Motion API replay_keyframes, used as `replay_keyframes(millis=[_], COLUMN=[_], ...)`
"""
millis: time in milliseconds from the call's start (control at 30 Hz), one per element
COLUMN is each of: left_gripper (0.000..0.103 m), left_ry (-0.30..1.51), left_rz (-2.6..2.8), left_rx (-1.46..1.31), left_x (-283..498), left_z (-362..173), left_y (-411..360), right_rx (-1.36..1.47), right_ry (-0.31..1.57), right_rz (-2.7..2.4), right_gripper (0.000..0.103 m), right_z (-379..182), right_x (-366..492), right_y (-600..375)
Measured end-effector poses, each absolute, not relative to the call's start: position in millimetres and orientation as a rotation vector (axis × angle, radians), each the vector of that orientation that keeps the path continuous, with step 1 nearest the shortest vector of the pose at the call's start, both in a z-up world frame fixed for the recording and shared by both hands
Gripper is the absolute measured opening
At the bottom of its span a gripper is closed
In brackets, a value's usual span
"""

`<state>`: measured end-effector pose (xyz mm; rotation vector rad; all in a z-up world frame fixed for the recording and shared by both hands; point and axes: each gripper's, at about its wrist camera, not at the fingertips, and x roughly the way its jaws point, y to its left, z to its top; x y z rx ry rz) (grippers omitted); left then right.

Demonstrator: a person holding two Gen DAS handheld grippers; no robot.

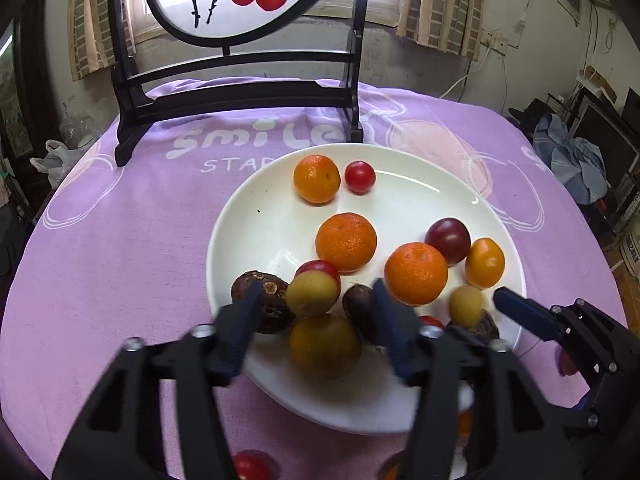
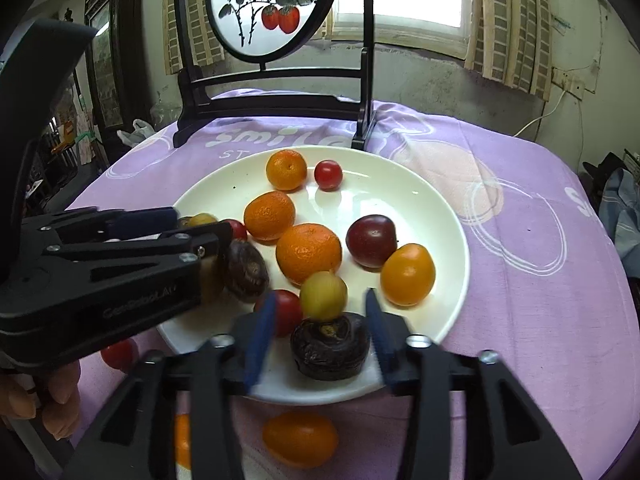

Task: Organize fruits
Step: 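Carry both yellow-brown fruits over the white plate and open both tools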

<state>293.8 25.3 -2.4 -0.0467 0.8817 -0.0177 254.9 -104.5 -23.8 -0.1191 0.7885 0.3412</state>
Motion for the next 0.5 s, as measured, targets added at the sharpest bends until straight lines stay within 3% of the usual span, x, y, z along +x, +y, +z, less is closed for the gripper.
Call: replay_keyframes(millis=[200, 500], left_gripper=[0.068, 0.081], left_ry=[0.864, 0.822], left_rz=[-0.014, -0.003], left_rx=[-0.059, -0.086], left_x=[276.0, 230.3], left_z=[8.3, 23.2], left_y=[27.0, 35.5], right_rx=[-0.074, -0.005], right_ry=[0.779, 0.794], right_rz=[0.330, 0.344], right_gripper=[0.052, 0.052], right_z=[-16.0, -12.8], right_x=[241.2, 205.8], right_y=[-117.6, -138.7])
